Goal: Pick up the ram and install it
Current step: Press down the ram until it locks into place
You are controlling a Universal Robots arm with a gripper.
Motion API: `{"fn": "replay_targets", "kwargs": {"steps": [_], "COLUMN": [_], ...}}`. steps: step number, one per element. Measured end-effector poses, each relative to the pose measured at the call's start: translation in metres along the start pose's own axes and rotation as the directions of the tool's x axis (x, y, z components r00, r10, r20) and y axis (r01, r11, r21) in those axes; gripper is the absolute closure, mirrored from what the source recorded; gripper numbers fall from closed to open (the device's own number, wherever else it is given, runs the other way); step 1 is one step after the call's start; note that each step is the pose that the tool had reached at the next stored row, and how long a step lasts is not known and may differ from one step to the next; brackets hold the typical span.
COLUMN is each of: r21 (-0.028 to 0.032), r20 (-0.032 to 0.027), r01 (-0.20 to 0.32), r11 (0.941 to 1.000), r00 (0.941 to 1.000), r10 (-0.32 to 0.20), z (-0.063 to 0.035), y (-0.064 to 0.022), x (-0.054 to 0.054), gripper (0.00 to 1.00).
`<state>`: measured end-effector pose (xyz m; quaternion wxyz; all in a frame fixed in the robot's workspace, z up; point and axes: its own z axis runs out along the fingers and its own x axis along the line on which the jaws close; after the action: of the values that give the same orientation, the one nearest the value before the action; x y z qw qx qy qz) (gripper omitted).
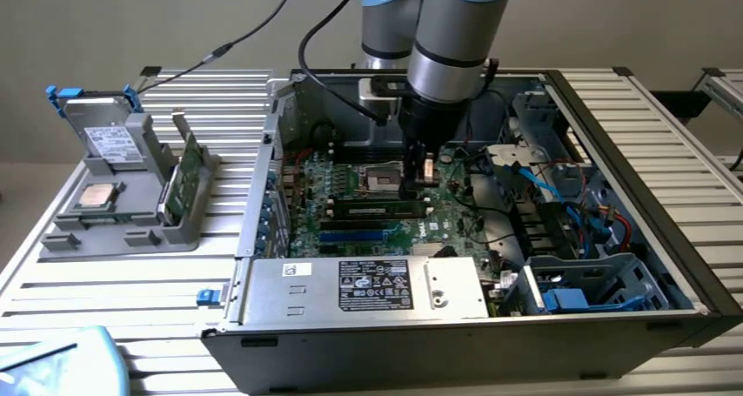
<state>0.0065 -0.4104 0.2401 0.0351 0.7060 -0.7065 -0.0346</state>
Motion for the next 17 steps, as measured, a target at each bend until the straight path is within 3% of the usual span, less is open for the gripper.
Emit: {"fn": "replay_targets", "kwargs": {"steps": [4,17], "r21": [-0.0001,-0.0004], "r20": [-0.0037,-0.0038], "r01": [0.0,0.0], "r11": [1.0,1.0], "r00": [1.0,1.0], "r10": [0.0,0.0], "z": [0.0019,0.008], "y": [0.003,0.0028], "x": [-0.0023,-0.0008], "gripper": [0.89,0.89]}}
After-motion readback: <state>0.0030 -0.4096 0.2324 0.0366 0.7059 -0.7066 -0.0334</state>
